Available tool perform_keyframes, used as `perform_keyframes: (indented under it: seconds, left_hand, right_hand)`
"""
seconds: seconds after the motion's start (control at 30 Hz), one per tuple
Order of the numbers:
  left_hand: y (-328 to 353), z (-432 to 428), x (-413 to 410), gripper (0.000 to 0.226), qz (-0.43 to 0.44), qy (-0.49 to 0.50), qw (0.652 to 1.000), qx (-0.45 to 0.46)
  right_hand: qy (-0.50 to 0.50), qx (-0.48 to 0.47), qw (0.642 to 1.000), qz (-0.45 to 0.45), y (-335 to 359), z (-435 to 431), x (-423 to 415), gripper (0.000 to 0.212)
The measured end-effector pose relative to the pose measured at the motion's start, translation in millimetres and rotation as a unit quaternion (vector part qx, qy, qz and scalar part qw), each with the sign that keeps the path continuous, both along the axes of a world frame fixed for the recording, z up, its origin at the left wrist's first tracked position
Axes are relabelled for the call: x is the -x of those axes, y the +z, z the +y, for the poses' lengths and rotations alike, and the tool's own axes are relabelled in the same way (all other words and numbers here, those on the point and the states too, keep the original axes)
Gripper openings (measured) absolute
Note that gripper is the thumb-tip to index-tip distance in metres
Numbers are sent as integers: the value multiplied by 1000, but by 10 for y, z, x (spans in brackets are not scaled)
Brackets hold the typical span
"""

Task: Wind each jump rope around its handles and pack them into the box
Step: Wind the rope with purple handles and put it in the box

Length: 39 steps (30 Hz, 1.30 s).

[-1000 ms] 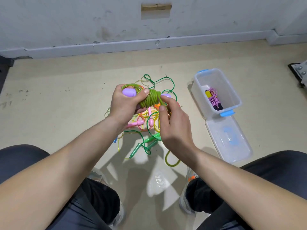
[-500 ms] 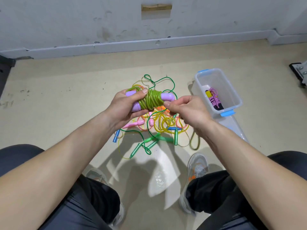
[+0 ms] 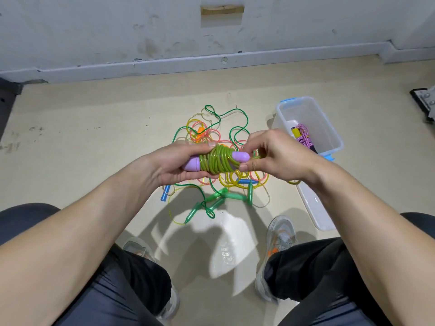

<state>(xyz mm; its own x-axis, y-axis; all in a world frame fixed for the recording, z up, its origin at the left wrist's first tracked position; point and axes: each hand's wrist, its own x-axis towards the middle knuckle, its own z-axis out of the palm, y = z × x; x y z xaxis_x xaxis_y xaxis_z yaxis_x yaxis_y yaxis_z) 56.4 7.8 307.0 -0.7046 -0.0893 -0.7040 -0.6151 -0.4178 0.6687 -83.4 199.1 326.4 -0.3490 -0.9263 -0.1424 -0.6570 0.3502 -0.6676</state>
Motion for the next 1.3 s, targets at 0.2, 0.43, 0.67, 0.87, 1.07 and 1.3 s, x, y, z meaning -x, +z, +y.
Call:
perform_keyframes:
  seconds: [0.2,0.43,0.67,0.87,1.07,1.3]
  left_hand:
    - [4,-90,-66,26,-62,-49,996,-27]
    - [-38,-84,-63,37,-47,-63,995,-61]
    - [-113,-108,-66,37,-26,-91,995,-37]
    - [-94,-106,-71,35,4,-129,992,-8]
    - [-94,-146,-62,43,90,-195,976,-22]
    - [-112,-215,-10,47,148,-195,970,-3]
  right_hand:
    - [38,12,997,-61,123,-27,-202,28]
    - [-14,54,958,-282,51,-47,-258,33]
    - [6,38,883,-468,-96,8,-152,13]
    - [-13,69,894,-443,-158,-36,-153,22]
    - [11,76,887,-455,-171,-44,-191,18]
    - [-46,136,888,-437,-233,-69,-249,15]
